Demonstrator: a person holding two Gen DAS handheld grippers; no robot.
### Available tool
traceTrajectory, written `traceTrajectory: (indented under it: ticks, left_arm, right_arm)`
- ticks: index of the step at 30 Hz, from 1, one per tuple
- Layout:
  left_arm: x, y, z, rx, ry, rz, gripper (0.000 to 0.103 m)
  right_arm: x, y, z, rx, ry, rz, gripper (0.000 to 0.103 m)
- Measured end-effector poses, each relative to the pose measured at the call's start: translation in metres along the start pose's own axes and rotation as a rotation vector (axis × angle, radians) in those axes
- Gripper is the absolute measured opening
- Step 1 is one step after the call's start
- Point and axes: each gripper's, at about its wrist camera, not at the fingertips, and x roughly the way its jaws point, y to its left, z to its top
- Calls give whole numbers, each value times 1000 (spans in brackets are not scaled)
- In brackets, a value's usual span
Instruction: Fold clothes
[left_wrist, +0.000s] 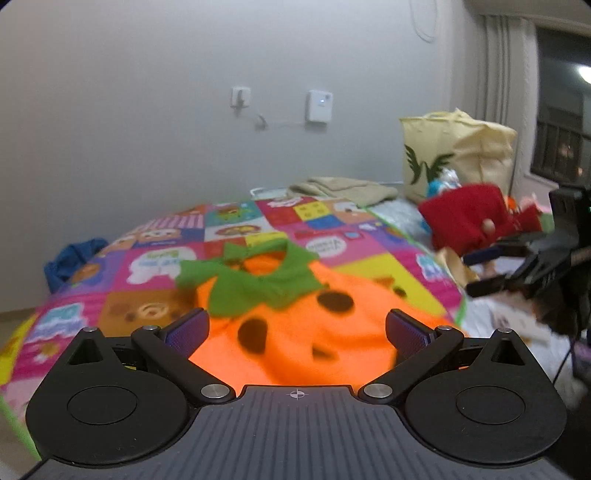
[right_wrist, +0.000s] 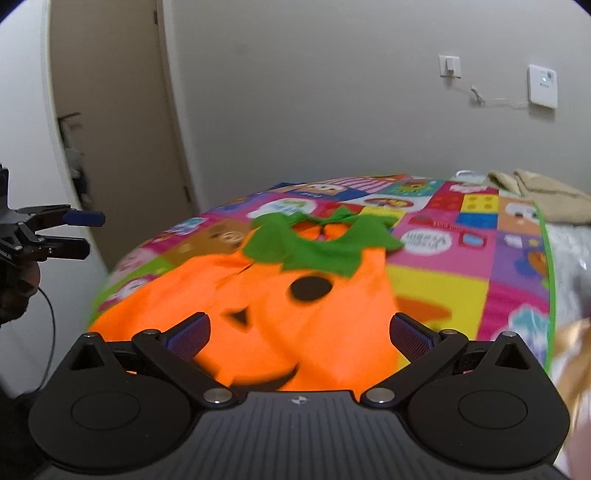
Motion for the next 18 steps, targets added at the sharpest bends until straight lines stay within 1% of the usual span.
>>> traceTrajectory:
  ticks: [1,2,4,5,7,9,10,12,14,17,18]
  left_arm:
    - [20,4,7,-21,0,-3,103]
    - [45,10,10,-68,20,-5,103]
    - [101,25,14,-167,76,-15,103]
    - [121,31,12,-190,102,-25,103]
    - [161,42,5,-220,159,-39,103]
    - [185,52,-8,-229,222,-33,103]
    - [196,58,-17,-242,266,-28,103]
    - [206,70,-31,-279,327,-16,103]
    - [199,75,-38,-265,283,-10,103]
    - [193,83,-45,-305,252,-26,103]
    - [193,80,-44,-294,259,-19,103]
  right_arm:
    - [17,-2,7,3,8,-6,103]
    - [34,-4,15,8,17,-12,103]
    - [75,-16,28,67,50,0,103]
    - [97,-23,32,104,74,20,103]
    - [127,-33,34,127,103,54,103]
    - [156,-39,30,110,122,44,103]
    - [168,-43,25,119,145,41,103]
    - [191,-52,15,139,188,36,103]
    - [197,-62,0,182,189,60,103]
    - [193,-63,-4,188,180,72,103]
    - [193,-63,-4,194,184,72,103]
